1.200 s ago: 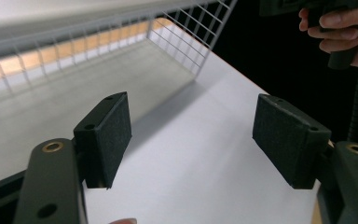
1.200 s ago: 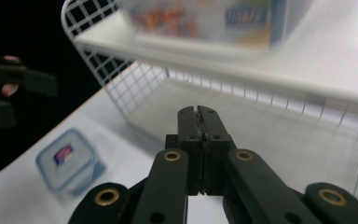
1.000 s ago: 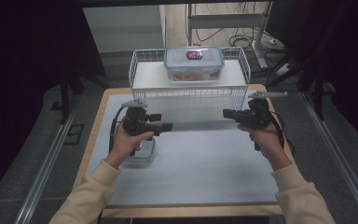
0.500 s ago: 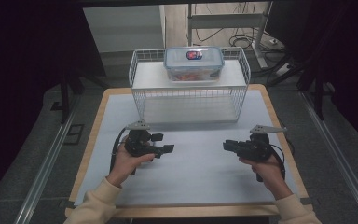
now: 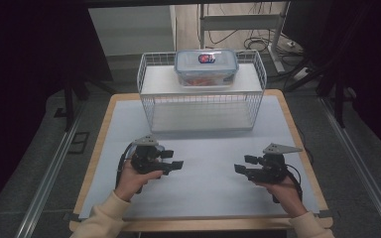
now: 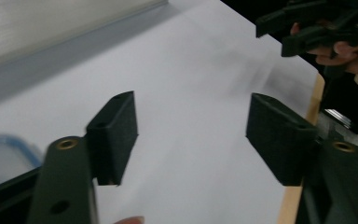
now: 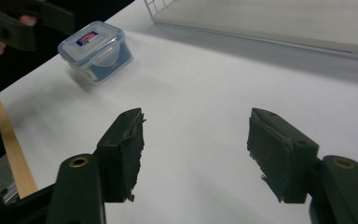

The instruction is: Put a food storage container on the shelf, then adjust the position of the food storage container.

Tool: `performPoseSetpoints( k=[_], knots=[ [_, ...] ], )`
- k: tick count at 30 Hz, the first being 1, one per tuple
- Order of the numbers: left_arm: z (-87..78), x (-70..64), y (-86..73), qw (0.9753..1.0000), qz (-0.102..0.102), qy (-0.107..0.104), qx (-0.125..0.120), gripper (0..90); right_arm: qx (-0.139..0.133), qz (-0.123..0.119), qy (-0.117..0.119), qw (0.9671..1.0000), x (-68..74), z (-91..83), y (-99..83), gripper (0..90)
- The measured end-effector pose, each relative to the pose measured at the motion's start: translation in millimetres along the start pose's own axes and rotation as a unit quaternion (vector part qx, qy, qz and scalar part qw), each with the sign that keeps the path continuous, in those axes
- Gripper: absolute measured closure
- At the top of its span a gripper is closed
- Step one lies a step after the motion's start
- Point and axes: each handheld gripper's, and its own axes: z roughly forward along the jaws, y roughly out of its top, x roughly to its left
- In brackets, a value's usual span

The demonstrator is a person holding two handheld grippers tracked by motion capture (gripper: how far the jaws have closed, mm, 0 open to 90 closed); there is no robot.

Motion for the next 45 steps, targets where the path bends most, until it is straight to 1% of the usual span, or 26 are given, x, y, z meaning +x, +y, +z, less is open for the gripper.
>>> performPoseSetpoints(
  k=[1,2,7,10,13,15,17,18,20,21,23,28,29,31,33,35,37,39,41,43,44,45],
  knots=[
    [-5.5,1.1,-2.6,1.0000,-0.001,0.007,-0.005,38.7,0.003,0.002,0.000,1.0000,0.1,-0.1,-1.3,34.7],
    [-8.5,2.0,-3.8,0.9999,-0.005,0.008,-0.008,40.1,0.009,-0.004,0.000,1.0000,-0.7,0.1,-2.1,34.4],
    [-21.3,8.3,-6.8,0.9996,-0.014,0.016,-0.017,39.3,0.020,-0.005,-0.009,0.9997,-1.6,0.7,-6.3,33.8],
    [-28.6,12.6,-7.2,0.9992,-0.013,0.035,-0.017,40.3,0.025,-0.009,-0.014,0.9995,-2.0,0.2,-10.4,33.6],
    [-38.1,20.5,-8.2,0.9985,-0.026,0.044,-0.019,44.0,0.030,-0.002,-0.019,0.9994,-4.7,-0.1,-16.3,33.3],
    [-45.2,25.8,-9.6,0.9976,-0.026,0.063,-0.016,52.4,0.033,-0.001,-0.021,0.9992,-6.0,0.0,-18.8,33.1],
    [-50.6,30.5,-11.6,0.9969,-0.028,0.072,-0.009,63.9,0.036,-0.001,-0.021,0.9991,-6.4,-0.5,-20.5,33.0],
    [-53.4,33.4,-13.1,0.9964,-0.030,0.079,-0.007,70.8,0.036,-0.002,-0.022,0.9991,-6.4,-0.9,-20.7,33.0],
    [-59.5,39.0,-16.8,0.9952,-0.035,0.091,-0.003,81.5,0.036,-0.002,-0.024,0.9991,-6.5,-2.1,-20.7,32.7],
    [-59.5,39.0,-16.8,0.9952,-0.035,0.091,-0.003,85.6,0.035,0.000,-0.025,0.9991,-6.8,-2.9,-20.6,32.4],
    [-70.2,48.8,-23.1,0.9938,-0.049,0.100,-0.002,89.5,0.034,0.002,-0.027,0.9991,-7.7,-4.6,-20.5,32.2],
    [-84.7,64.5,-32.6,0.9905,-0.070,0.118,-0.003,90.0,0.033,0.005,-0.034,0.9988,-11.4,-7.7,-21.5,31.9],
    [-87.8,69.0,-35.2,0.9895,-0.077,0.122,-0.004,90.0,0.034,0.006,-0.036,0.9988,-12.0,-7.6,-21.8,31.8],
    [-91.3,75.0,-38.8,0.9877,-0.085,0.131,-0.002,90.0,0.037,0.007,-0.037,0.9986,-12.9,-7.5,-22.1,31.6],
    [-94.3,81.6,-43.8,0.9851,-0.092,0.145,0.005,90.0,0.038,0.008,-0.038,0.9985,-12.7,-7.7,-22.1,31.4],
    [-95.8,86.2,-48.5,0.9833,-0.098,0.153,0.011,90.0,0.037,0.007,-0.039,0.9986,-12.4,-7.6,-22.0,31.3],
    [-95.3,91.6,-55.1,0.9820,-0.105,0.156,0.019,90.0,0.036,0.005,-0.039,0.9985,-11.6,-7.3,-21.8,31.2],
    [-93.1,96.7,-61.9,0.9796,-0.110,0.164,0.033,90.0,0.037,0.004,-0.040,0.9985,-11.3,-6.9,-21.7,31.2],
    [-90.3,102.0,-69.0,0.9786,-0.119,0.162,0.042,90.0,0.038,0.003,-0.040,0.9985,-11.6,-6.6,-21.7,31.1],
    [-87.7,106.5,-73.4,0.9771,-0.124,0.165,0.050,90.0,0.038,0.004,-0.041,0.9984,-12.1,-6.5,-21.9,31.0],
    [-86.8,108.3,-74.6,0.9767,-0.127,0.166,0.050,90.0,0.039,0.004,-0.042,0.9984,-12.3,-6.5,-22.1,31.0],
    [-85.1,111.0,-76.3,0.9768,-0.133,0.161,0.049,90.0,0.039,0.003,-0.042,0.9983,-12.5,-6.4,-22.2,31.0]
  ],
)
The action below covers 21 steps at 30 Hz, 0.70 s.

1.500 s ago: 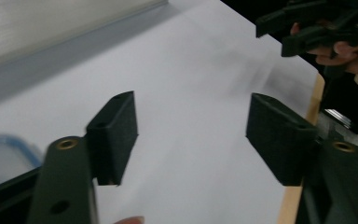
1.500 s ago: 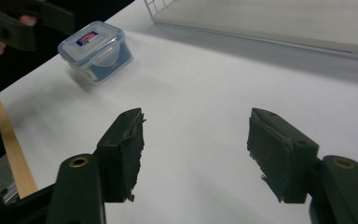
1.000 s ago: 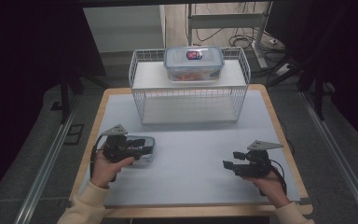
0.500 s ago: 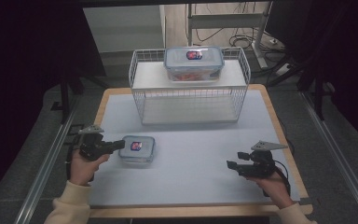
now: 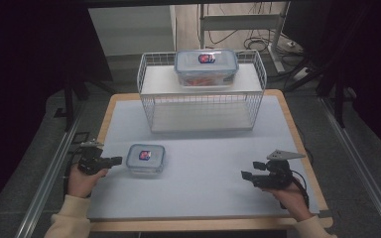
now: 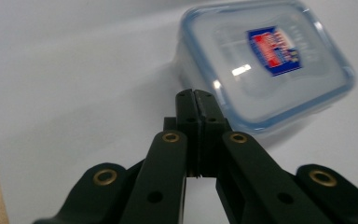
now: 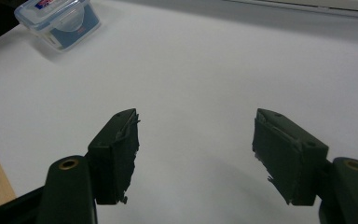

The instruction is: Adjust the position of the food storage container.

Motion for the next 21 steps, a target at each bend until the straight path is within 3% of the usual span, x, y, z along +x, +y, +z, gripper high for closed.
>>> performPoseSetpoints(
  k=[10,21],
  knots=[
    [18.7,-3.4,-2.3,0.9993,-0.001,-0.026,0.027,90.0,0.002,-0.002,-0.001,1.0000,-1.0,0.3,-0.3,30.9],
    [35.8,-24.1,8.9,0.9986,0.022,-0.035,0.033,90.0,0.005,-0.002,0.000,1.0000,0.3,1.7,-0.6,30.9]
  ],
)
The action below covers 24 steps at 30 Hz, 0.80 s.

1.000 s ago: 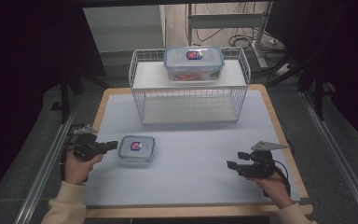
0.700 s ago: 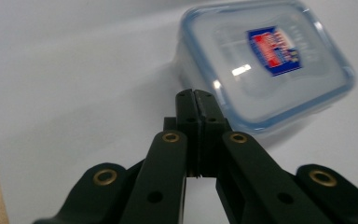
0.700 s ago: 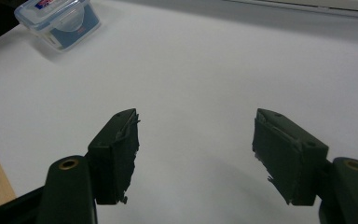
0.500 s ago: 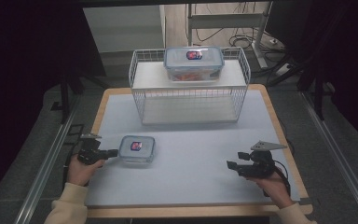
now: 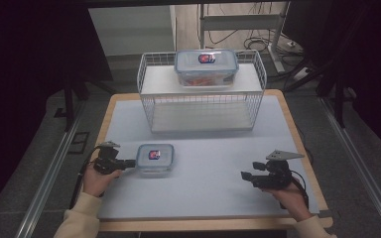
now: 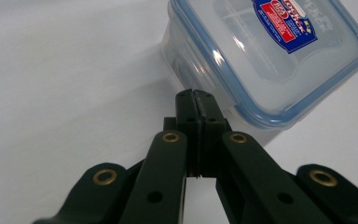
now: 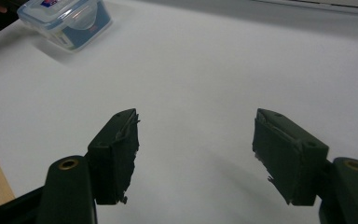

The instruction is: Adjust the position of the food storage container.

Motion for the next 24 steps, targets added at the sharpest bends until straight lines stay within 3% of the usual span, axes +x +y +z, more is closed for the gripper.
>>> performPoseSetpoints(
  k=[6,19,24],
  knots=[
    [9.9,-8.3,8.3,0.9999,0.008,-0.012,0.000,90.0,0.000,0.002,0.000,1.0000,-0.3,0.3,-0.2,30.9],
    [36.3,-41.6,27.3,0.9989,0.039,-0.021,0.012,90.0,0.000,0.001,0.005,1.0000,0.0,1.0,-0.3,30.7],
    [46.7,-50.4,34.1,0.9986,0.042,-0.028,0.012,90.0,0.004,-0.001,0.006,1.0000,0.5,2.2,-0.9,30.6]
  ],
)
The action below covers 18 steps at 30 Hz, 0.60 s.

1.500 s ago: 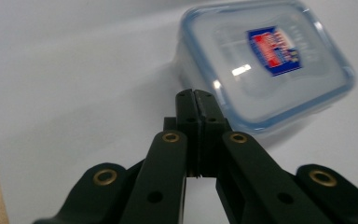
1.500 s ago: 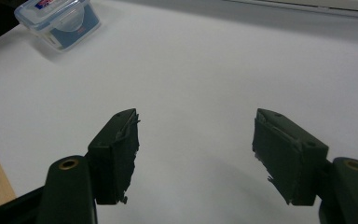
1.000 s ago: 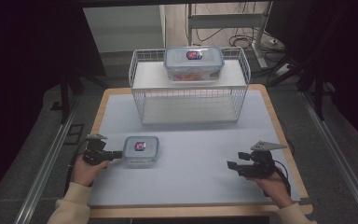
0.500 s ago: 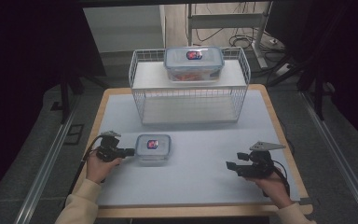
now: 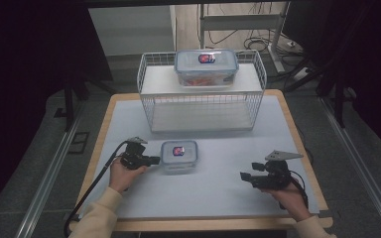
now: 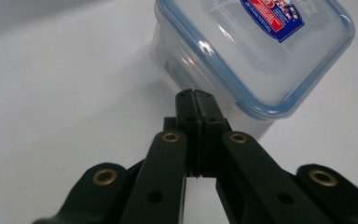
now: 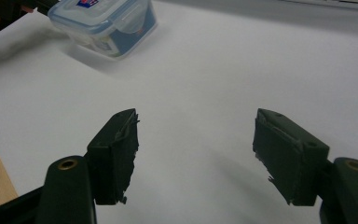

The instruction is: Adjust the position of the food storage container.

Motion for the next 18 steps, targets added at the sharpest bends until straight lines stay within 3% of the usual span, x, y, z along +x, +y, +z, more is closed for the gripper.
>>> performPoseSetpoints(
  k=[18],
  knots=[
    [36.5,-25.0,27.2,0.9997,0.009,-0.021,0.000,90.0,0.002,0.001,0.001,1.0000,0.1,0.9,-0.1,30.6]
  ],
)
